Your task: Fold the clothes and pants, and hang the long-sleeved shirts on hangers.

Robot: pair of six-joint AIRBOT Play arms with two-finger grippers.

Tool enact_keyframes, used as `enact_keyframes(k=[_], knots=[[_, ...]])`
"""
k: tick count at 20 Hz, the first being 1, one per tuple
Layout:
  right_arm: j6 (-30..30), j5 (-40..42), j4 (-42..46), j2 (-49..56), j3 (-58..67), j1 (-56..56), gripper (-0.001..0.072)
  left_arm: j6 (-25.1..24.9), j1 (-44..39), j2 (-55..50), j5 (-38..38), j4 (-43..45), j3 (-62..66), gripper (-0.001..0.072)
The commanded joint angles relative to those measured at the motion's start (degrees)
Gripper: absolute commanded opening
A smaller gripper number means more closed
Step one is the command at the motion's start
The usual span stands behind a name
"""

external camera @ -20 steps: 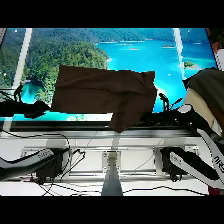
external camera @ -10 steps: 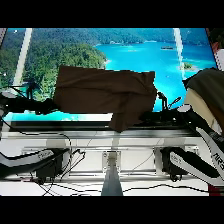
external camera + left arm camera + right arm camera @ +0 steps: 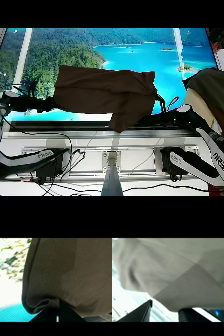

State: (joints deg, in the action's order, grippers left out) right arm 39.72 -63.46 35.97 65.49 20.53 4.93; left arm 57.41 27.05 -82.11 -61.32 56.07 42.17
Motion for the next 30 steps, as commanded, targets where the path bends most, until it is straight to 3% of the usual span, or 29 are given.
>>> enact_keyframes(k=[1,9,13,19,27,30], knots=[[-9.7,-5.0,-8.8,0.0,0.1,0.0,0.037,0.0,0.0,0.0,1.0,0.2,0.0,0.0015],[-10.7,0.4,-11.8,0.0,0.1,0.0,0.0369,0.0,0.0,-0.1,1.1,0.2,0.0,0.0014],[-10.6,-2.8,-7.6,0.0,1.2,0.0,0.0369,0.0,0.0,-0.1,1.1,0.2,0.0,0.0015],[1.9,-6.1,7.0,0.0,2.4,0.0,0.0369,0.0,0.0,-0.1,1.1,0.2,0.0,0.0014],[6.9,-0.8,5.8,0.0,2.1,0.0,0.0366,0.0,0.0,-0.1,1.1,0.2,0.0,0.0014],[8.9,1.4,4.5,0.0,2.0,0.0,0.0267,0.0,0.0,-0.1,1.1,0.2,0.0,0.0014]])
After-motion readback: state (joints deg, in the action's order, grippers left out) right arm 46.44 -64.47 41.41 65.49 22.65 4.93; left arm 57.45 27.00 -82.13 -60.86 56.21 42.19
